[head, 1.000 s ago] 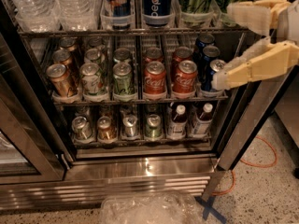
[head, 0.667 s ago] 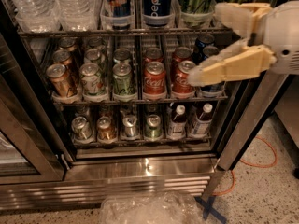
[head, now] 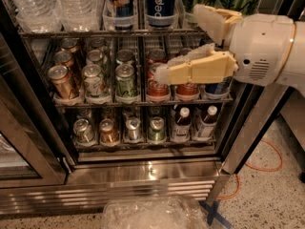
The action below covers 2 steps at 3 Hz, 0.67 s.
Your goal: Pick water bottle from top shelf of fridge
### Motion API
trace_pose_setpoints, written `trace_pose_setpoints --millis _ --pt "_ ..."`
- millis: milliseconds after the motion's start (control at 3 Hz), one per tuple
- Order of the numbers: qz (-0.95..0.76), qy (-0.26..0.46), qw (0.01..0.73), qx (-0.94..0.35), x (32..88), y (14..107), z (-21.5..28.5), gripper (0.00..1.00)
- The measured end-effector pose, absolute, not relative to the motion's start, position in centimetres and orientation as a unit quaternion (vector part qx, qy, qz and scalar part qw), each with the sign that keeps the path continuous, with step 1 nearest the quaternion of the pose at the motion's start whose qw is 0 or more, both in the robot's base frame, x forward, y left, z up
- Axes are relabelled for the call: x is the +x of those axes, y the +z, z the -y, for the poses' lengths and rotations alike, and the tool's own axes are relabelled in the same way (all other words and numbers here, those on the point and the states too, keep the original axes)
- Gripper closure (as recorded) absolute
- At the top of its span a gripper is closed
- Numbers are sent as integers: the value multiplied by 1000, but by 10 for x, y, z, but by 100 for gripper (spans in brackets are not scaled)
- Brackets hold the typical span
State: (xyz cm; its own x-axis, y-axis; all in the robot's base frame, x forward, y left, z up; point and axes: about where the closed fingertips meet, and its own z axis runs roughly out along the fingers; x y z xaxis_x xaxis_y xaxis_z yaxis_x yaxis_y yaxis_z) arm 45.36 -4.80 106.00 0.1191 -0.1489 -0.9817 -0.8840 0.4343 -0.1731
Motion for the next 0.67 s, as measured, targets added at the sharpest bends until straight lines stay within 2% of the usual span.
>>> trace_pose_setpoints --millis 667 --pt "-574 320 610 -443 458 1051 26 0"
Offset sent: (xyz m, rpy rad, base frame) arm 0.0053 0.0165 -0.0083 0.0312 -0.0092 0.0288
